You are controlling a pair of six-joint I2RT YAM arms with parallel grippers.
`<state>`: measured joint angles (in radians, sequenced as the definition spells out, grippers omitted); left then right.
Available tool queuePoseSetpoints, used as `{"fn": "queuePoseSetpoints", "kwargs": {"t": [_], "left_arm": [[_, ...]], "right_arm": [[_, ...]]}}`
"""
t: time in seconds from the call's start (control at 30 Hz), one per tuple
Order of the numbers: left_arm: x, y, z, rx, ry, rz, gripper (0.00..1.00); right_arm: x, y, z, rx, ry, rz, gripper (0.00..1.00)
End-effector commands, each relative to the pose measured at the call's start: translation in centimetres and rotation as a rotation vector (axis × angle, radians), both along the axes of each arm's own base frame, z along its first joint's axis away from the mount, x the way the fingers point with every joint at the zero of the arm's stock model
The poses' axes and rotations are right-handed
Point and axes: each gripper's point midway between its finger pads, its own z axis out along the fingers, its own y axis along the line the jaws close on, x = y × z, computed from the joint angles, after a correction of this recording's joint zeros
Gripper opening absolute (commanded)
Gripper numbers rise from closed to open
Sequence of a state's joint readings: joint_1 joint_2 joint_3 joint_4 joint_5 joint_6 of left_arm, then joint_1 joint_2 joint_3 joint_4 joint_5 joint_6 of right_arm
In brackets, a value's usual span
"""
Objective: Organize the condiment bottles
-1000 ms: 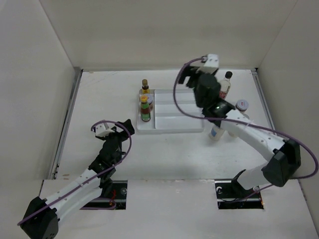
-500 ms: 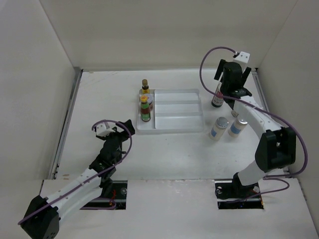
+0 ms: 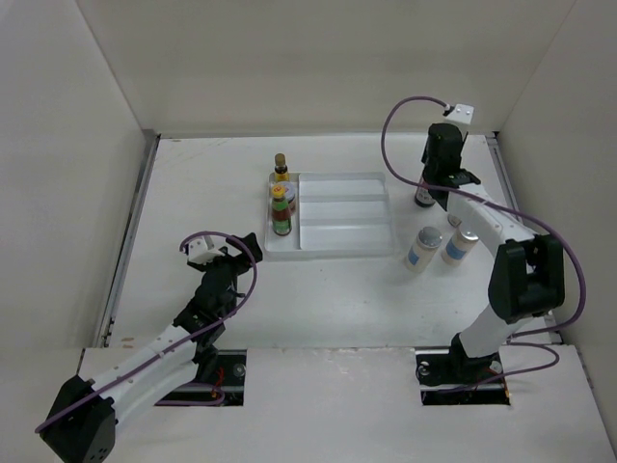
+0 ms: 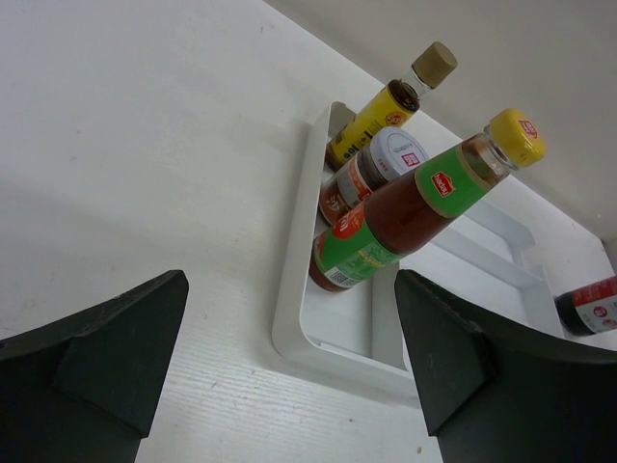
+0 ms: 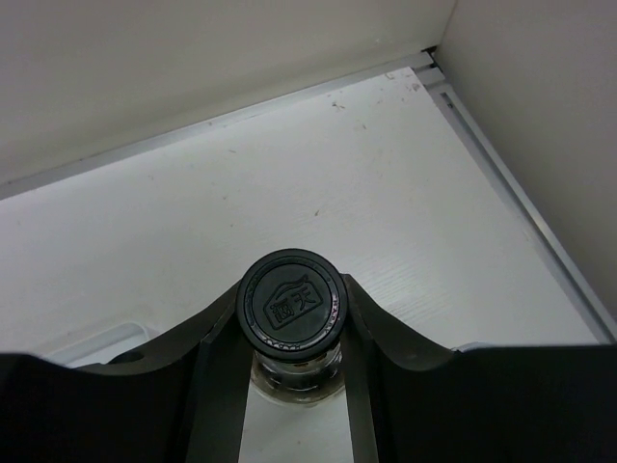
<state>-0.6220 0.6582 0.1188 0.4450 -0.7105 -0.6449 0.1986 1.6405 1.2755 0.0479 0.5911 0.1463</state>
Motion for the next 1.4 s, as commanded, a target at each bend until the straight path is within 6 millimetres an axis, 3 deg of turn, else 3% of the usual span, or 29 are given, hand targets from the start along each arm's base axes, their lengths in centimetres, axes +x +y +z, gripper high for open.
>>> {"fn": "queuePoseSetpoints", "kwargs": {"t": [0.0, 0.13, 0.23, 0.3, 0.53, 0.77, 0.9, 1.07, 1.23, 1.37], "left_arm": [[0.2, -0.2, 1.0, -0.039, -0.039, -0.003, 0.90], [0.2, -0.2, 1.0, -0.041, -0.041, -0.003, 0.90], [0.1, -0.1, 1.2, -0.044, -0.045, -0.003, 0.89], [0.1, -0.1, 1.3, -0.047, -0.050, -0.003, 0.89], [0.1, -0.1, 1.1, -0.043, -0.044, -0.004, 0.89], [0.1, -0.1, 1.3, -0.047, -0.050, -0.004, 0.89], [0.1, -0.3, 1.2, -0.047, -0.048, -0.015, 0.89], [0.1, -0.3, 1.3, -0.049, -0.051, -0.017, 0.89], [0.1, -0.3, 1.2, -0.047, -0.048, -0.017, 0.89], [0.1, -0.3, 1.2, -0.046, -0.047, -0.017, 0.89]], "right_arm": [[-0.7, -0.2, 9.9, -0.025, -0.283, -0.041, 0.29], [-2.1, 2.3, 14.3, -0.035, -0.359, 0.008, 0.28], [-3.2, 5.7, 16.6, -0.013, -0.404, 0.082, 0.29], [-3.6, 8.3, 17.1, 0.015, -0.420, 0.144, 0.29], [-3.4, 20.3, 14.7, 0.105, -0.387, 0.370, 0.30], [-2.2, 27.9, 14.3, 0.143, -0.378, 0.490, 0.29], [-2.1, 30.4, 13.7, 0.160, -0.373, 0.517, 0.29], [-2.1, 32.6, 10.8, 0.165, -0.327, 0.539, 0.30], [-2.6, 33.1, 8.4, 0.172, -0.293, 0.537, 0.30], [-3.7, 33.0, 8.2, 0.192, -0.296, 0.542, 0.29]]}}
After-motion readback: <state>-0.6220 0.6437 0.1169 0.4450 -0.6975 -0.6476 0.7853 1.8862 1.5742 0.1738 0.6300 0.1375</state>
